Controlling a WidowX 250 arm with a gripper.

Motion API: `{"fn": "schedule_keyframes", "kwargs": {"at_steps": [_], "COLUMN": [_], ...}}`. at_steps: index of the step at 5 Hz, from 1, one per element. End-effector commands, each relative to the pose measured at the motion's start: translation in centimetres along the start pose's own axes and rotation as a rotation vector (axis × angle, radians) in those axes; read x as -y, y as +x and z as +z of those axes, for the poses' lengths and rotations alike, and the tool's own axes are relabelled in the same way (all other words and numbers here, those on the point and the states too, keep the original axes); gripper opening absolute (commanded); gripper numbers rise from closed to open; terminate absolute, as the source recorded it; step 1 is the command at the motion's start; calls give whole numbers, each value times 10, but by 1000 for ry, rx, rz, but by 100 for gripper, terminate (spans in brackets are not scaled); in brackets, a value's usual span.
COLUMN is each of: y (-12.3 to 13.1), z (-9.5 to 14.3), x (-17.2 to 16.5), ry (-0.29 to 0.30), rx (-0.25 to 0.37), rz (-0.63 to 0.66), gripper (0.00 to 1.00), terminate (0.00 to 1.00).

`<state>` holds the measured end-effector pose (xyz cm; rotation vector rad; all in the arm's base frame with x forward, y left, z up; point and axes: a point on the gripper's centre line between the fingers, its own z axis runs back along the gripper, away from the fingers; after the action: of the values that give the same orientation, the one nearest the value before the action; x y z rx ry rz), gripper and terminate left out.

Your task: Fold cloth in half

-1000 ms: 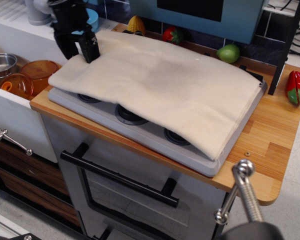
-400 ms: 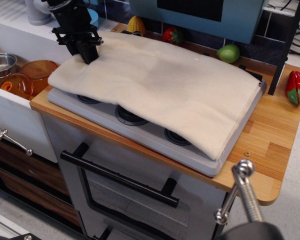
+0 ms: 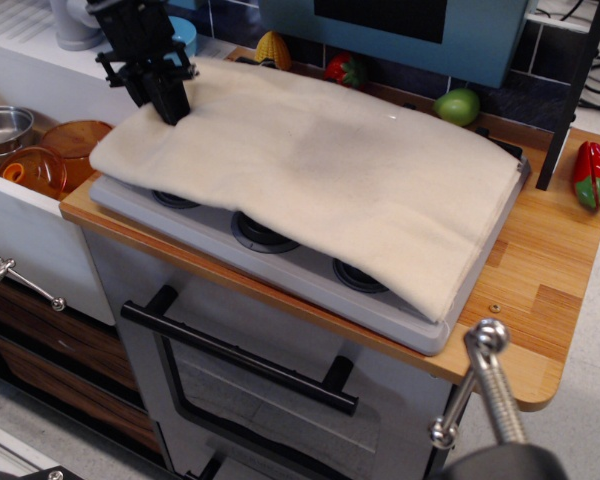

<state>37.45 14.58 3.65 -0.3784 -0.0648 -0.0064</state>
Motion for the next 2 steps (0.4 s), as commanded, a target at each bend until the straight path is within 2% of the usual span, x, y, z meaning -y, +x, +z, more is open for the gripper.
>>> {"fn": "schedule_keyframes", "kwargs": {"at_steps": [1,2], "y": [37,40], "z": [63,62], "x": [73,80], "ry": [26,33], "rx": [117,118], "rz": [-89,-96], "gripper": [0,0], "terminate": [0,0]}}
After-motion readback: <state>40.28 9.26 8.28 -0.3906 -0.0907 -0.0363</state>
